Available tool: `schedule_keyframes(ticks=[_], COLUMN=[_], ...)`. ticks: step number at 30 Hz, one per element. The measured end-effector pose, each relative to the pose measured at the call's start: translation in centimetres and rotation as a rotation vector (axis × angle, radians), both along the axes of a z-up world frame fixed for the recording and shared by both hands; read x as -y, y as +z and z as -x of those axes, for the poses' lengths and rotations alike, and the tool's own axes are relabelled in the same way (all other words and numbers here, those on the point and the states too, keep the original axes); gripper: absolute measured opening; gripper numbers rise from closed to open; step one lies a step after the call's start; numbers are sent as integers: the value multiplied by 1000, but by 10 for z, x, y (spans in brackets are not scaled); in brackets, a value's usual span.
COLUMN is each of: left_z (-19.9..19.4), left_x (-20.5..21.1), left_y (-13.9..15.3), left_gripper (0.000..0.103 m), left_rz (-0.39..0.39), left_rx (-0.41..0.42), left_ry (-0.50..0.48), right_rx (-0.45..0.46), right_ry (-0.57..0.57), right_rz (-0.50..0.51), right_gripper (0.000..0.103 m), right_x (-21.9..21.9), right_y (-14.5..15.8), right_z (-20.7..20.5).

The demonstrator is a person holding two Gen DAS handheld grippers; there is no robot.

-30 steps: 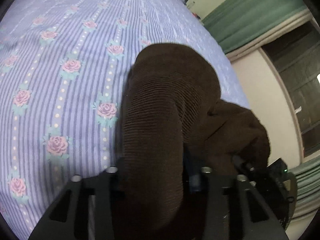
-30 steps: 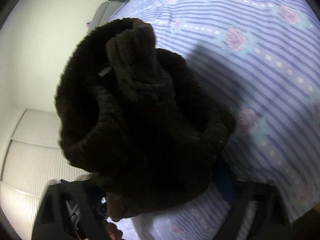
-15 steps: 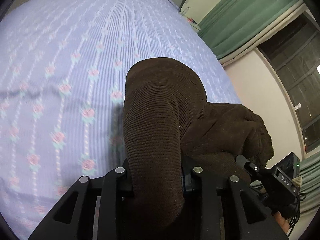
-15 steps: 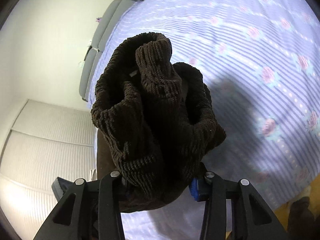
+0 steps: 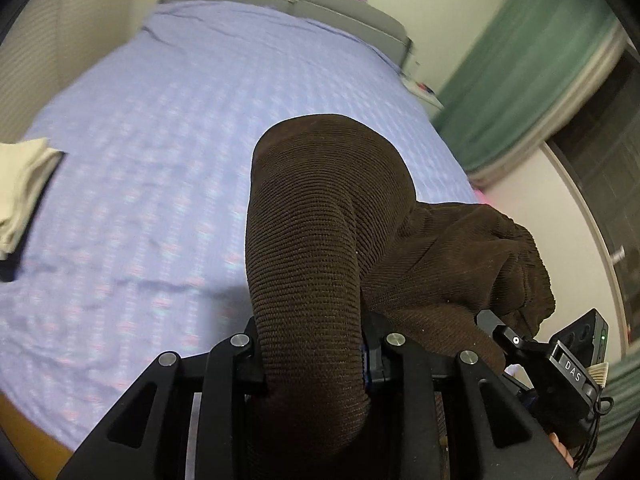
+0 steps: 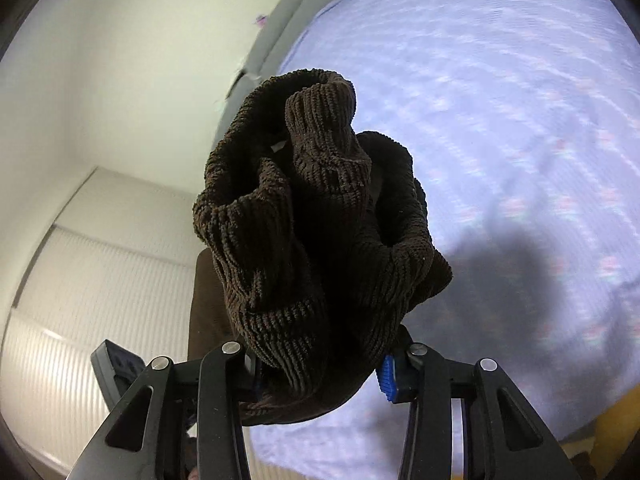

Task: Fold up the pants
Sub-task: 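Carry the folded pants with both grippers toward the cream towel stack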

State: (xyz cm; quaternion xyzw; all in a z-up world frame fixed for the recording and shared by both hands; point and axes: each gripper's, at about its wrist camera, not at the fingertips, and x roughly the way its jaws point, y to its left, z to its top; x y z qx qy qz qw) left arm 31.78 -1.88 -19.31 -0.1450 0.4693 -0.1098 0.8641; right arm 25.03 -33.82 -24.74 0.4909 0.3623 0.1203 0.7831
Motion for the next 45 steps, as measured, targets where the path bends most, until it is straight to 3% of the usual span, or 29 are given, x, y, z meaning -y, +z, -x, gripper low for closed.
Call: schedule_keyframes(ticks=[7, 12, 17, 24, 28, 34, 39, 43, 45], left_z=[6, 4, -16, -50, -71, -93, -100, -93, -88], left_x=[-97, -201, -310, -468, -547, -632, -665, -675, -679], left_y=[38, 48, 54, 54, 55, 17, -52, -120, -139], left_gripper=[29, 29, 29, 29, 29, 30, 30, 30, 32], left_rz=[-6, 20, 22, -4, -28, -28, -19, -4, 13], left_rx=[48, 72, 70, 70, 75, 44, -11, -83, -80], left_ry=[105, 153, 130, 76, 57, 69, 89, 107, 116], right_rx=[68, 100, 119, 103, 89, 53, 16, -70, -127], right_ry=[129, 185, 190, 128, 100, 114, 142, 156, 156], right_rz=[-1, 6, 16, -53, -105, -160, -158, -153, -158], right_gripper=[42, 42, 42, 42, 42, 42, 42, 42, 44], right_x=[-83, -171, -276, -445, -518, -619, -649, -667, -670], right_y=[36, 48, 59, 58, 47, 11, -40, -104, -134], right_z=[-37, -82, -98, -121, -133, -162, -175, -175, -172])
